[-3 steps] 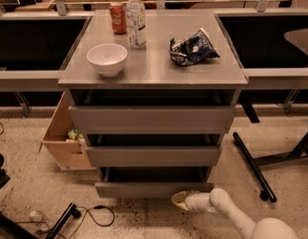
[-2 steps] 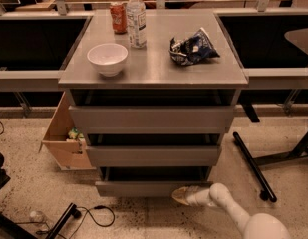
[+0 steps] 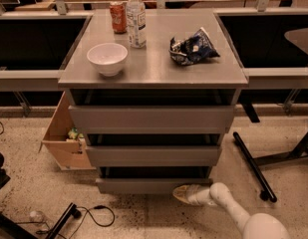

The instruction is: Close bottom drawer

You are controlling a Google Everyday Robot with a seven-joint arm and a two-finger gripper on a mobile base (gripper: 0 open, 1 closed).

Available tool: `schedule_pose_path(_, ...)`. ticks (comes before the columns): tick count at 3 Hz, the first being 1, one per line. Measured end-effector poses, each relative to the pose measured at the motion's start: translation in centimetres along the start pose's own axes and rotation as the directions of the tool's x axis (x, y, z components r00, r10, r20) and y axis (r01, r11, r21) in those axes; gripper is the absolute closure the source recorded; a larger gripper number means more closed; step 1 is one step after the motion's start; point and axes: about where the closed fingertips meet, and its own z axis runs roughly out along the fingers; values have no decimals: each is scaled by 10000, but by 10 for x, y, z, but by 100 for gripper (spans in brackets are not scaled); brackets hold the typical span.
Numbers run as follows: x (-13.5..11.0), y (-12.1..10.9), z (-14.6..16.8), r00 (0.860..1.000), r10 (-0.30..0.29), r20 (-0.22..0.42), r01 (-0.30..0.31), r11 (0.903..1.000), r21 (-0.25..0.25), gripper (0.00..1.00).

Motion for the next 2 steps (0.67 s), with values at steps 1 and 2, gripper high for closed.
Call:
schedule_pose_path(1,0,0,0,10000,0,0,0,10000,0,58)
schedule_pose_path(2,0,0,0,10000,0,0,0,10000,-1,34)
